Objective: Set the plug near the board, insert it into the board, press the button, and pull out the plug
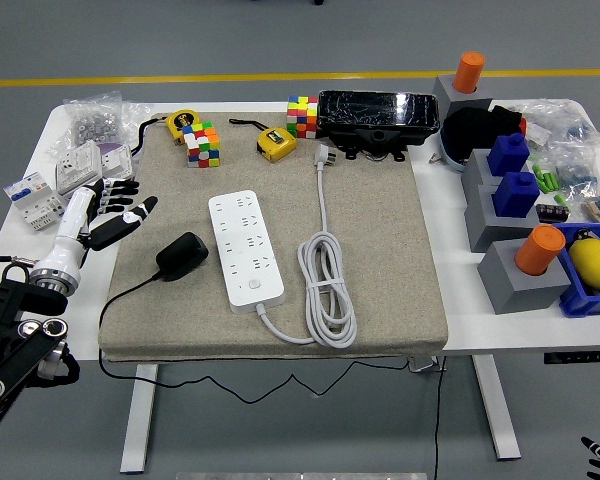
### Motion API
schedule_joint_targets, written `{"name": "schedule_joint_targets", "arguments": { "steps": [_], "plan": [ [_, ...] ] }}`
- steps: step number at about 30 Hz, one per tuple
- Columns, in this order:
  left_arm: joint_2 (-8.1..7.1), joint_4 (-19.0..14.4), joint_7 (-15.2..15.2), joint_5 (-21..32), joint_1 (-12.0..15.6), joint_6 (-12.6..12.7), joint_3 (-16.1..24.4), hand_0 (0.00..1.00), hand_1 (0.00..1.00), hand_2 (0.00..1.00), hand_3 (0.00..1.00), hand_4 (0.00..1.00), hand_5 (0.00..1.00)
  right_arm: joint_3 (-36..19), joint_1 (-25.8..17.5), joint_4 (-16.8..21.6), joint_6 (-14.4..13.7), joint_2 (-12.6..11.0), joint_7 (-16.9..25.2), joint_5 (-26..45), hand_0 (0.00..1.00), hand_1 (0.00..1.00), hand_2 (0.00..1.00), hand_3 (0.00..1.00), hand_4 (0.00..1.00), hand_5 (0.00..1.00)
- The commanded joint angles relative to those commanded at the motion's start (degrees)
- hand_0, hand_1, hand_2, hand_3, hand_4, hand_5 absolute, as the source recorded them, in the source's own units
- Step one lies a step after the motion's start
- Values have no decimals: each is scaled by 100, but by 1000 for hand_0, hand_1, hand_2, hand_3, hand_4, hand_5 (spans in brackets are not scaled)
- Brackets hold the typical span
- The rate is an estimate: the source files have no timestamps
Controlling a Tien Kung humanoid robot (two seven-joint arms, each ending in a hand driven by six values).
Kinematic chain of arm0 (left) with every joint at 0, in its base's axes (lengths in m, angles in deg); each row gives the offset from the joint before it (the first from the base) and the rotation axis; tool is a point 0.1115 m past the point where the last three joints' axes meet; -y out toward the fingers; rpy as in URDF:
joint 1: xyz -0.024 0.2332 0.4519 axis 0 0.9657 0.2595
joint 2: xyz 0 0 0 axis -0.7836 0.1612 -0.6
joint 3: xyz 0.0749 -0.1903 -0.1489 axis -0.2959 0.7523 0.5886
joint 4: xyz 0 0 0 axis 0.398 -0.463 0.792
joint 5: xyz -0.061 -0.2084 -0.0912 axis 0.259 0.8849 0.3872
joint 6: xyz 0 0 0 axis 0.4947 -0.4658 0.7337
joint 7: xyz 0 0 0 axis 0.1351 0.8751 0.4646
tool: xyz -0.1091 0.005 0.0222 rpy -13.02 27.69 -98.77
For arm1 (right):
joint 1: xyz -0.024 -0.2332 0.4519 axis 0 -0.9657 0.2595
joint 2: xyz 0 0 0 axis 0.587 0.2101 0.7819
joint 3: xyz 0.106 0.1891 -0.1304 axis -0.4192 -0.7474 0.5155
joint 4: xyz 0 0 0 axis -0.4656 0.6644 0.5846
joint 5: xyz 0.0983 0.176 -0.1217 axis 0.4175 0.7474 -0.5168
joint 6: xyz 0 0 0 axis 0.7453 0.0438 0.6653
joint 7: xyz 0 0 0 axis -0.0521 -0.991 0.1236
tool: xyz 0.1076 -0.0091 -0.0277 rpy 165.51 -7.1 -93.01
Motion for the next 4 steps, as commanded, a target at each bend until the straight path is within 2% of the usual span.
{"name": "schedule_joint_targets", "arguments": {
  "steps": [1,4],
  "plan": [
    [0,1,-1,3,-1,3,-1,639,665,696,650,857,436,5,2,1,-3,-1,5,12,563,639,596,610,973,504],
    [-6,5,-8,5,-8,-2,-13,639,665,696,650,857,436,25,3,0,-36,-5,34,18,563,639,596,610,973,504]
  ]
}}
